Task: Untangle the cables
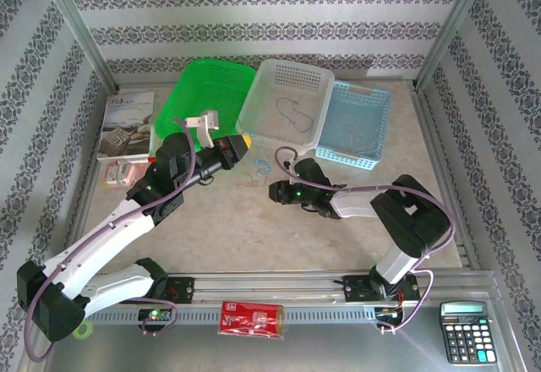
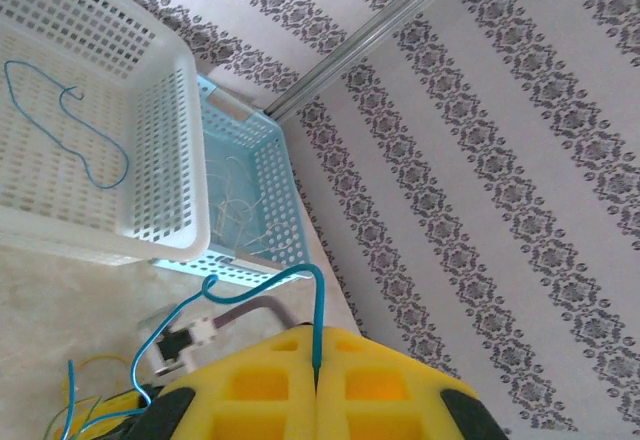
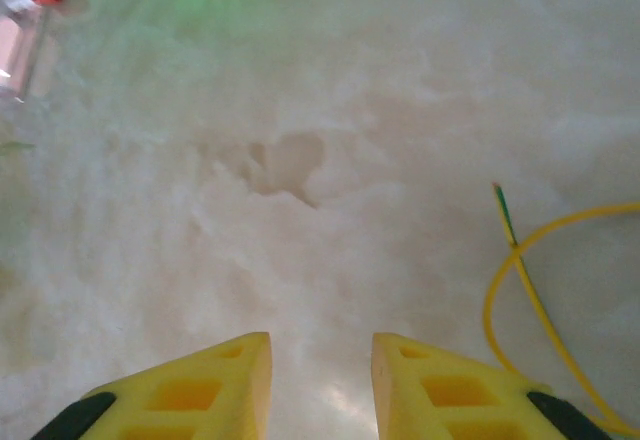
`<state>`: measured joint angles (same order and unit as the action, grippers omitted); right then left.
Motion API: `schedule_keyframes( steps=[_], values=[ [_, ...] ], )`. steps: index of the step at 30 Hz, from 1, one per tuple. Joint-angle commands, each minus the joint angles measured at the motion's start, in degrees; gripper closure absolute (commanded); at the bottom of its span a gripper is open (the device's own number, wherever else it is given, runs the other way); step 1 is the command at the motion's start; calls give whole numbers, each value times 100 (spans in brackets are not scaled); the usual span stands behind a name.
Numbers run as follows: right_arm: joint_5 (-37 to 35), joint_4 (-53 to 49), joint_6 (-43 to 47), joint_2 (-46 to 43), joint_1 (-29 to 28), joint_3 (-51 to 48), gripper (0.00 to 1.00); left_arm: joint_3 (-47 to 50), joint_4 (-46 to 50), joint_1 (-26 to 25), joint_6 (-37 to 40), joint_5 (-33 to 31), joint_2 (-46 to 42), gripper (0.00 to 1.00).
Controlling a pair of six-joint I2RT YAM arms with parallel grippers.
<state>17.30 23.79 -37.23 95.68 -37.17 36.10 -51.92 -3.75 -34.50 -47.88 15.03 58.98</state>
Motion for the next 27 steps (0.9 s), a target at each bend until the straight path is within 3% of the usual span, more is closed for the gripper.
schedule_keyframes(
  steps=[1,11,15,27],
  values=[
    [106,515,-73,15,111,5,71,-198,-228,5,-78,117,-58,100],
    [509,570,212,-741,122,-300,49,-144,-375,14,-156,157,-12,100],
    [720,508,448,-1028,127,-401,47,-144,-422,15,-187,153,-23,100],
    [1,56,216,-1612,872,-1079,48,-379,-451,18,-212,255,8,100]
  ],
)
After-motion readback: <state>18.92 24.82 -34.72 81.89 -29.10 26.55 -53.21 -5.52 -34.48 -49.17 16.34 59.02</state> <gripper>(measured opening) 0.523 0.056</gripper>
